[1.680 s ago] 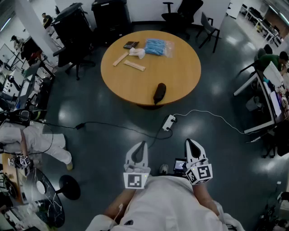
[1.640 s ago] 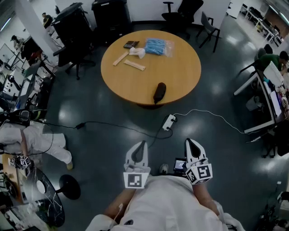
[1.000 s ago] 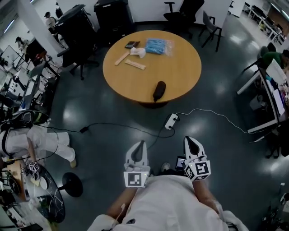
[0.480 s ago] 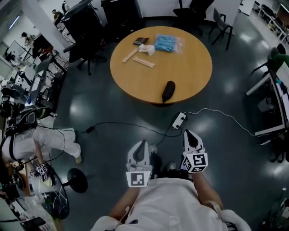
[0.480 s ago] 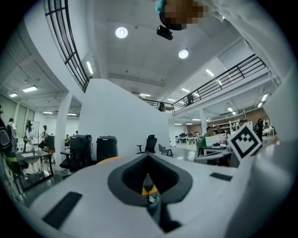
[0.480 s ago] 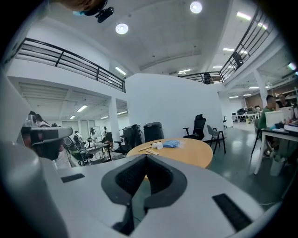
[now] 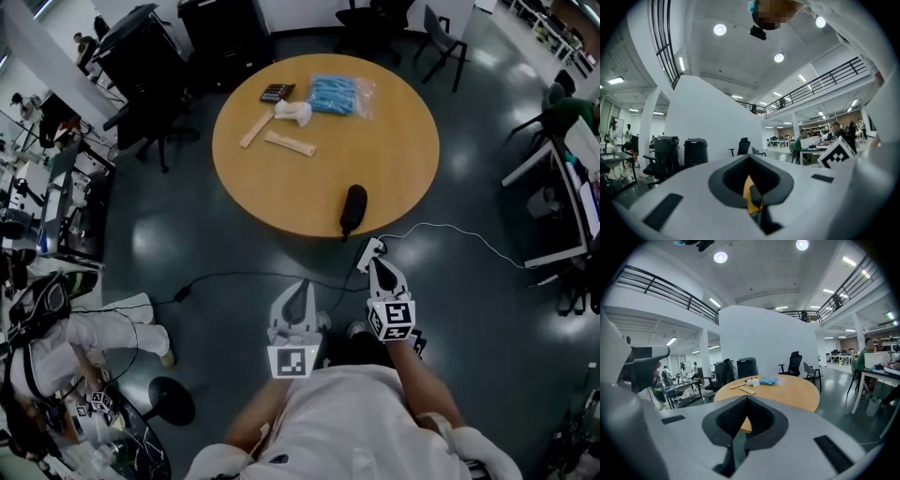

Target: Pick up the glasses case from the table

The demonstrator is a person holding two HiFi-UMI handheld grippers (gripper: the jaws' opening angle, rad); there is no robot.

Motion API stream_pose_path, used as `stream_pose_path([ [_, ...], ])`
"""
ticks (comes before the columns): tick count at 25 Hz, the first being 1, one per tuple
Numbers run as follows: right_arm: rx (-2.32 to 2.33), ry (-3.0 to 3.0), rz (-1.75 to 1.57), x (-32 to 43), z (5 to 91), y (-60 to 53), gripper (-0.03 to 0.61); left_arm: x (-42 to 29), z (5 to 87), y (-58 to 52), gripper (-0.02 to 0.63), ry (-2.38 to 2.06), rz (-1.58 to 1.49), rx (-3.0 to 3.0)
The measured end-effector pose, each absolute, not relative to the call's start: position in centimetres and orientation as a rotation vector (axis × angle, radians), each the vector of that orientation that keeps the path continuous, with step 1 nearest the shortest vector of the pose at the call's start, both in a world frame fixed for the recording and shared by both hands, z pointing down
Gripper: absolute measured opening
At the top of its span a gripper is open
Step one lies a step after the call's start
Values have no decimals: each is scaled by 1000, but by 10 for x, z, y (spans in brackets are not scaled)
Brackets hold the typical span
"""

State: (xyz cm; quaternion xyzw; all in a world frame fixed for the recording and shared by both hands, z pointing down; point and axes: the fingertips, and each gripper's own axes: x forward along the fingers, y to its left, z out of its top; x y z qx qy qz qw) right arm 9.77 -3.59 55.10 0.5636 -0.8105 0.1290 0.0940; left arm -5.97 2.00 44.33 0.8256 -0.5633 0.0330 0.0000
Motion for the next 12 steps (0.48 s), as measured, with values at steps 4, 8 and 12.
stream_pose_path([
  [4, 1661, -2370, 416, 87, 570, -61, 15, -61, 453, -13, 6, -1725, 106, 2548],
  [8, 1634, -2326, 471, 78, 603, -84, 15, -56, 455, -40, 6, -1723, 61, 2544],
  [12, 1630, -2268, 528, 72, 640, -103, 15, -51, 469, -57, 6, -1695, 66, 2510],
])
